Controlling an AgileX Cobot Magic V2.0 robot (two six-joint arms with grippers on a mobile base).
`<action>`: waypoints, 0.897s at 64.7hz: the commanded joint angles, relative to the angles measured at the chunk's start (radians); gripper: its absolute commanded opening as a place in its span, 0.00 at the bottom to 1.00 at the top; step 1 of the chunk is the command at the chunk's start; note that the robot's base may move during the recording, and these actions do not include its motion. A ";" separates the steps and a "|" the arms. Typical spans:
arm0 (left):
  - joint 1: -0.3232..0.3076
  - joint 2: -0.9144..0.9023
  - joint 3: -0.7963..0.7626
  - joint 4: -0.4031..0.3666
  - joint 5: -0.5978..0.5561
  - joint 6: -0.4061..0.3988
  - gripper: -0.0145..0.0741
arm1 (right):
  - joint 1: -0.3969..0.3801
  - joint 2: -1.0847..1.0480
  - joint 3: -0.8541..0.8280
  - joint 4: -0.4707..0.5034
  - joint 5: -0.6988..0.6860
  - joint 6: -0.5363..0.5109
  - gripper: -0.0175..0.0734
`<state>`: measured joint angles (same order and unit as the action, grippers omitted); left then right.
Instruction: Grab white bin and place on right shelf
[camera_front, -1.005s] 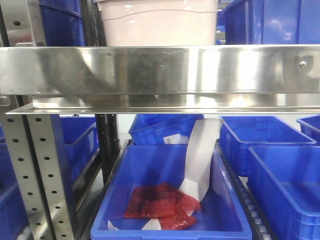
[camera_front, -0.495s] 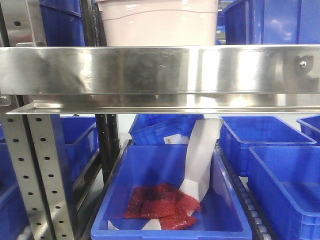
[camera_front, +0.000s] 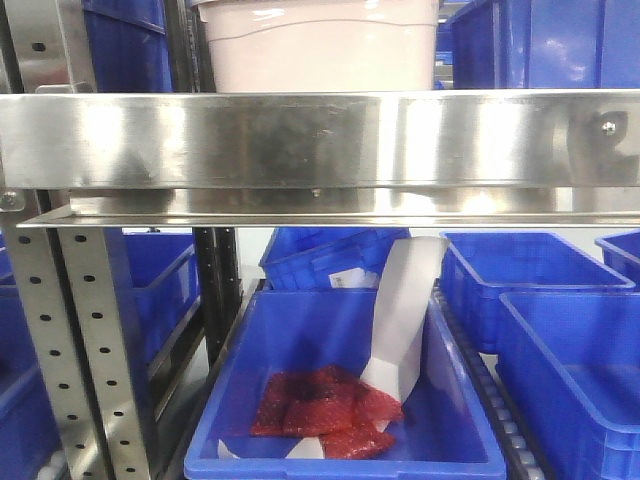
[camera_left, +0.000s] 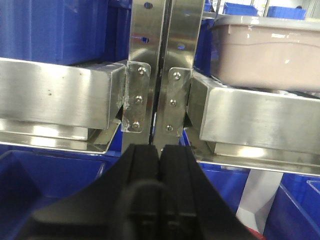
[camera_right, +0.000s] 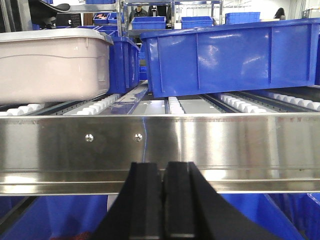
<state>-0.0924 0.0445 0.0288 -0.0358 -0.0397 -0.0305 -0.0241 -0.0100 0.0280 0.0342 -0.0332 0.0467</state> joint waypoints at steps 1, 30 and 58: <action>-0.008 0.008 0.000 -0.010 -0.071 0.013 0.03 | 0.002 -0.019 -0.001 -0.001 -0.083 -0.008 0.25; -0.008 -0.066 0.000 -0.010 -0.069 0.065 0.03 | 0.002 -0.019 -0.001 -0.001 -0.083 -0.008 0.25; -0.008 -0.066 0.000 -0.010 -0.069 0.065 0.03 | 0.002 -0.019 -0.001 -0.001 -0.083 -0.008 0.25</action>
<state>-0.0924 -0.0122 0.0288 -0.0380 -0.0287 0.0309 -0.0241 -0.0100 0.0280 0.0342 -0.0332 0.0460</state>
